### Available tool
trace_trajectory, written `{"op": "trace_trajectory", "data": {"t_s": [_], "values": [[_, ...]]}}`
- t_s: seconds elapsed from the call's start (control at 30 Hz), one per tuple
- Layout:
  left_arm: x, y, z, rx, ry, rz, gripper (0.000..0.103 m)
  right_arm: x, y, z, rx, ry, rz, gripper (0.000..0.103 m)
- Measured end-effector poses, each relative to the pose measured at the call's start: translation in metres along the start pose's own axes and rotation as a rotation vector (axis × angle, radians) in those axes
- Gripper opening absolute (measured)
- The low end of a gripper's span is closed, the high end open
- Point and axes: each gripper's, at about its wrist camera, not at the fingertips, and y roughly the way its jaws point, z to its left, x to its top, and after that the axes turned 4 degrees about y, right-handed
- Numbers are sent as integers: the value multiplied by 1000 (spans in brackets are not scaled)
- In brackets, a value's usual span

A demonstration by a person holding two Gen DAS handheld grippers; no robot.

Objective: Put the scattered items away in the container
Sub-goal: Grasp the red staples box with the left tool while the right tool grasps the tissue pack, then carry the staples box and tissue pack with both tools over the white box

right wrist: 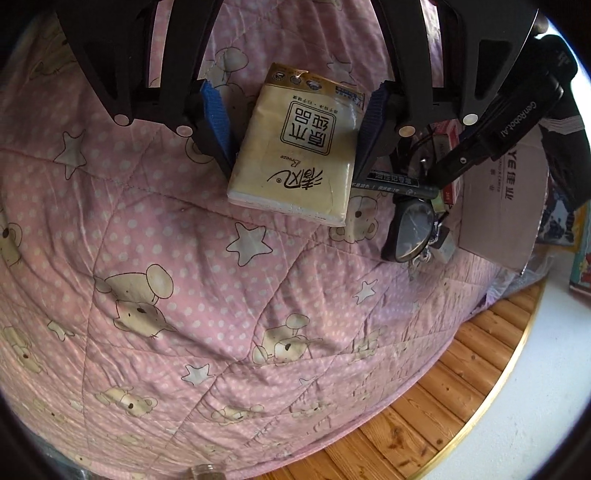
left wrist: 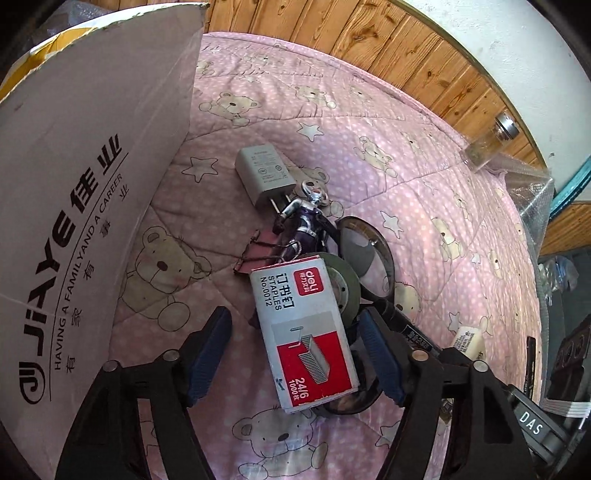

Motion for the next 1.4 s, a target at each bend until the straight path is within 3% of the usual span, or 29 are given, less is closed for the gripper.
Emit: {"op": "trace_trajectory", "data": {"t_s": [0.13,0.2,0.6,1.4], "values": [[-2,-4,-6,-16,33,-10,54,-4,-5,-2,-5,-15,-11,56],[-5,-7,-7,-41,40,-8,40,-5,-9,-5,1,-5,-10,55],[-30,-47,-8,-52,51,-58,40,-29,-46,-4,39,1,-43,55],[-104,-132,-28,-89,134,-96,40,-98,-99,11,86,-104,-64,55]]}}
